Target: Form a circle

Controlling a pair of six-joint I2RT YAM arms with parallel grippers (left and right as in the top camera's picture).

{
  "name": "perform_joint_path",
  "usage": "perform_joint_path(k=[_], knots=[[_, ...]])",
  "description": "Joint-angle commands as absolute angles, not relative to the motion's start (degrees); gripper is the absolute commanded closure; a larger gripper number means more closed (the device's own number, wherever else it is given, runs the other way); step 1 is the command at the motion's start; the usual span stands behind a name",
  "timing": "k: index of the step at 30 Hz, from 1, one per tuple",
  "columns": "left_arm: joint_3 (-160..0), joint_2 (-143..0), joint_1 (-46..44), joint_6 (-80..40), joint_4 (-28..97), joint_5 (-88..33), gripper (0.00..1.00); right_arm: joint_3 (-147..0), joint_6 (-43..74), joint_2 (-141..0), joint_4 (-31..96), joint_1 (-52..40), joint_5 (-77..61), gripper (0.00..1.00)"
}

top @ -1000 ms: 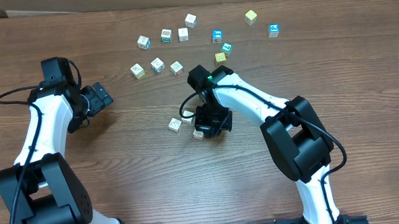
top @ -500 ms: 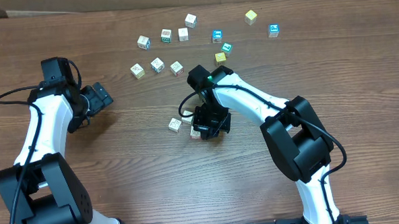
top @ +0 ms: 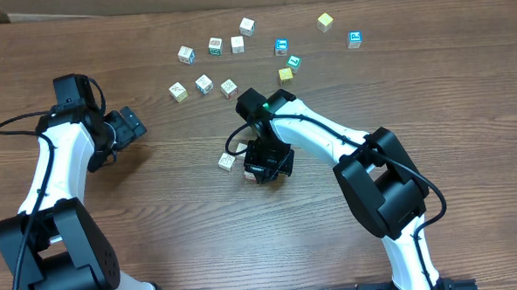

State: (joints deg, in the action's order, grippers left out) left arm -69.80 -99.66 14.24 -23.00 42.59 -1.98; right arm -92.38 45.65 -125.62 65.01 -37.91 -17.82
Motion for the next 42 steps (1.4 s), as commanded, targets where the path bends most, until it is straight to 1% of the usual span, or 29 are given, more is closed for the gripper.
perform_joint_path(k=[1,35,42], knots=[[-70.0,-100.0,14.2,-23.4,42.6,-2.4,0.01,-92.0,46.4,-123.8,64.8,-38.0,-18.1,0.94],[-70.0,-100.0,14.2,-23.4,42.6,-2.4,0.00,-92.0,46.5,-123.8,63.7,-38.3,-17.7,0.93],[-70.0,-100.0,14.2,-23.4,42.6,-2.4,0.00,-92.0,46.4,-123.8,67.3,-37.0,-14.6,0.91]])
